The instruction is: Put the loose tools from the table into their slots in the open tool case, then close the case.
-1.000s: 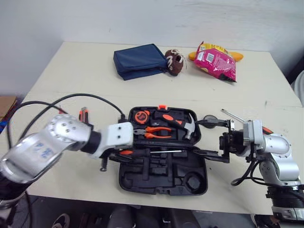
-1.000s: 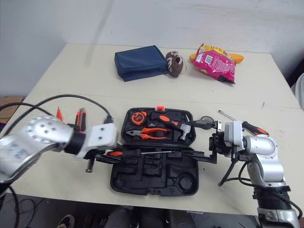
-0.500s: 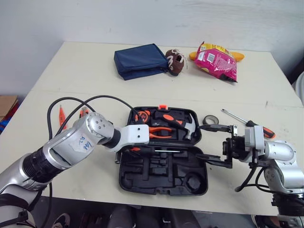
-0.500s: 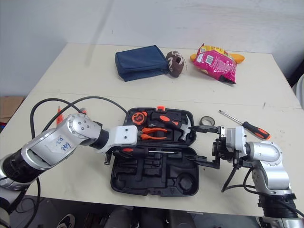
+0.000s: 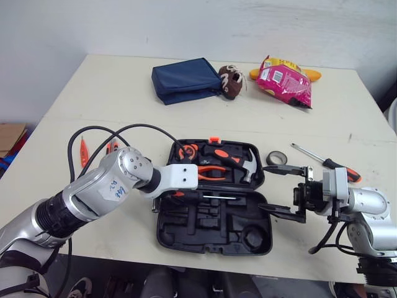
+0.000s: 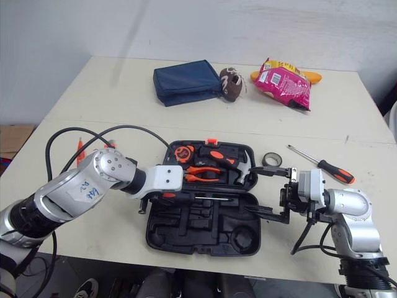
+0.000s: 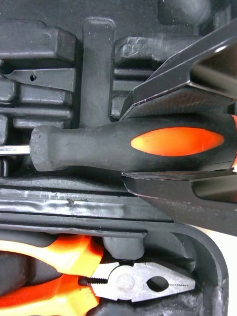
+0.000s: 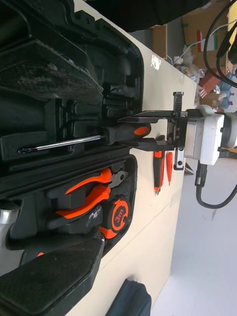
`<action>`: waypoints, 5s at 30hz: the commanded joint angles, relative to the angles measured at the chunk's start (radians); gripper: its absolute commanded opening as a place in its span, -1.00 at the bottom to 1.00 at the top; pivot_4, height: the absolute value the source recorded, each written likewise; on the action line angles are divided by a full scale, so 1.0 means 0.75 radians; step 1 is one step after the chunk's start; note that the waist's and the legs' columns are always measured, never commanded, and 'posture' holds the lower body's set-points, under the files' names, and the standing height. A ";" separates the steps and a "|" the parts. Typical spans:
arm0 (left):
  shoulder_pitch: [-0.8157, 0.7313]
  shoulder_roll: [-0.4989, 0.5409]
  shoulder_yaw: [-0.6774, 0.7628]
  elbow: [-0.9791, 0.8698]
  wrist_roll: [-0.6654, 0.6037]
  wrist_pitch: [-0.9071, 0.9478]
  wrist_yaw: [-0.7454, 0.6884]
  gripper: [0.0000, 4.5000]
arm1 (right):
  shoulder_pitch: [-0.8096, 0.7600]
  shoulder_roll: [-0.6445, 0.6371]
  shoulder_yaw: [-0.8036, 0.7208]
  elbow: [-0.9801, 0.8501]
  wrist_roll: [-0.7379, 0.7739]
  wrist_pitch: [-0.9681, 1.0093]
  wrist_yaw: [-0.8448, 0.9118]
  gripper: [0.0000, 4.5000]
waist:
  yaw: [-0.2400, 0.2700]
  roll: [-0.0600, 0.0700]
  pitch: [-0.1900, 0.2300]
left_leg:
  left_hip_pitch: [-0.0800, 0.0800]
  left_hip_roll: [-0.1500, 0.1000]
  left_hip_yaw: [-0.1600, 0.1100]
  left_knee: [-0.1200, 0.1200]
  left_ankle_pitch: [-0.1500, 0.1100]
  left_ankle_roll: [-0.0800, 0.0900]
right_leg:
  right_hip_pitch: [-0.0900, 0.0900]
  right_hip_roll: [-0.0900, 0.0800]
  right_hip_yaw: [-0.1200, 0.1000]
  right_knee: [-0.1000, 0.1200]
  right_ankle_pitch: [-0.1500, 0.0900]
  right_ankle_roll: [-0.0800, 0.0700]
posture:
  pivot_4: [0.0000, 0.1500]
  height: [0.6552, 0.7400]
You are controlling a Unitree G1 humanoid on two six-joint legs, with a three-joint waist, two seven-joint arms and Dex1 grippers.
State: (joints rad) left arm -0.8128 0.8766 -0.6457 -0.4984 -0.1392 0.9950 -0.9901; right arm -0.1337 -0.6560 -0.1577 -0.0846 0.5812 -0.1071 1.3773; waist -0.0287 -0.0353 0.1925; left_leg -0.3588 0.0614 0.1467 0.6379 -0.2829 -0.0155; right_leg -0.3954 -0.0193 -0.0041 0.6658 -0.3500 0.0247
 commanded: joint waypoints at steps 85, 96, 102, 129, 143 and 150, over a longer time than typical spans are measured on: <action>1.282 -0.126 1.736 0.459 -0.336 -1.033 0.002 0.97 | 0.403 -0.227 -0.718 0.814 -0.132 -0.549 -0.194 1.00 | -0.012 0.011 -0.011 | 0.007 0.001 0.001 0.006 -0.024 0.014 | 0.012 -0.004 -0.004 -0.010 -0.005 0.004 | 1.00 1.00; 1.405 0.053 2.210 1.282 -0.279 -1.267 0.285 0.97 | 0.535 -0.287 -0.889 1.287 -0.128 -0.645 -0.384 1.00 | -0.038 0.008 -0.009 | 0.009 0.001 0.001 0.005 -0.030 0.010 | 0.012 -0.009 -0.005 -0.011 -0.008 -0.001 | 1.00 1.00; 1.341 0.026 2.101 1.193 -0.328 -1.277 0.251 0.97 | 0.502 -0.275 -0.876 1.302 -0.115 -0.640 -0.390 1.00 | -0.037 0.007 -0.010 | 0.010 0.001 0.002 -0.001 -0.029 0.008 | 0.012 -0.012 -0.008 -0.012 -0.007 -0.002 | 1.00 1.00; 0.954 0.005 1.261 -0.090 -0.834 -0.658 0.069 0.97 | -0.717 -0.430 0.021 1.603 -0.641 -0.046 -0.251 1.00 | -0.070 0.014 -0.004 | 0.006 0.001 0.009 -0.009 -0.006 -0.001 | 0.003 -0.005 -0.002 -0.009 -0.003 0.003 | 1.00 1.00; 0.956 0.018 1.261 -0.228 -0.953 -0.524 0.114 0.97 | -1.011 -0.431 0.163 1.827 -0.843 0.066 -0.185 1.00 | -0.074 0.014 -0.004 | 0.007 0.001 0.012 -0.005 -0.005 -0.001 | 0.004 -0.001 0.006 -0.007 -0.003 0.004 | 1.00 1.00; 0.936 0.027 1.247 -0.236 -0.971 -0.501 0.104 0.99 | -0.969 -0.407 0.157 1.853 -0.862 0.056 -0.248 0.90 | -0.076 0.014 -0.004 | 0.007 0.002 0.012 -0.003 -0.005 -0.002 | 0.004 0.000 0.007 -0.005 -0.003 0.004 | 1.00 1.00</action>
State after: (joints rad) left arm -0.1027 0.8837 0.2751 -0.6547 -0.8456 0.6218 -0.9104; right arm -0.8767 -0.9536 -0.0373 1.3008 -0.0537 -0.0506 1.2098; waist -0.0855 -0.0245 0.1896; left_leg -0.3536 0.0631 0.1555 0.6363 -0.2866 -0.0166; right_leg -0.3923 -0.0187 0.0012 0.6617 -0.3521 0.0276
